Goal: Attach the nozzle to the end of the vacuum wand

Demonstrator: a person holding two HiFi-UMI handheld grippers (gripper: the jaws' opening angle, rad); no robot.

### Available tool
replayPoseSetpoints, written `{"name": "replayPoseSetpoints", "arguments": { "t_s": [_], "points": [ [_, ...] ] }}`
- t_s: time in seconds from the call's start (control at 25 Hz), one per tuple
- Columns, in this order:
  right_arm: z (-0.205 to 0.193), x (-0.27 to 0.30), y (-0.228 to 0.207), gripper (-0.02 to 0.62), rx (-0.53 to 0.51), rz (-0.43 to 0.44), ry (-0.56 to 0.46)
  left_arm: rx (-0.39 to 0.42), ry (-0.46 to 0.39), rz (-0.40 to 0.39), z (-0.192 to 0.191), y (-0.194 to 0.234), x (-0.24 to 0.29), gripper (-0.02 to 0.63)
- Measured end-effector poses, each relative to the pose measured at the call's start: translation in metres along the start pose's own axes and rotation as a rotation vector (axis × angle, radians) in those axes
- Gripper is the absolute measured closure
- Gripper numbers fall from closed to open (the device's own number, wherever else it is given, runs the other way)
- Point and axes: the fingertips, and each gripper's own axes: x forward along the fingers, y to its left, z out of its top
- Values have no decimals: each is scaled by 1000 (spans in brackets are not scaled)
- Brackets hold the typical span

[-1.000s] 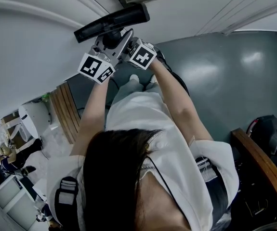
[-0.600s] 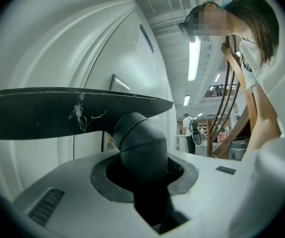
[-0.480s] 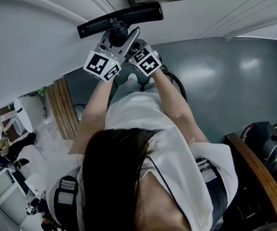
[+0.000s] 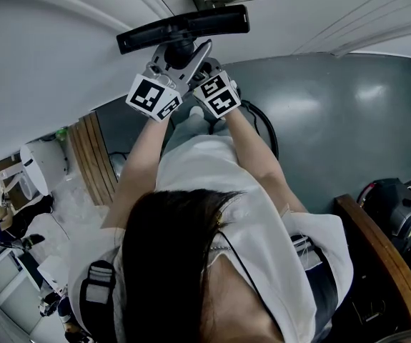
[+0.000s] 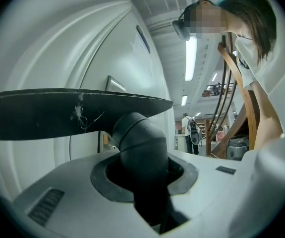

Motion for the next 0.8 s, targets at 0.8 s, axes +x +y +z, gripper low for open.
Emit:
{"name": "replayPoseSetpoints", "arguments": {
  "t_s": [0.8],
  "points": [
    [100, -162, -33, 276, 294, 244, -507, -29, -48, 30, 6, -2, -2, 500]
  ]
}}
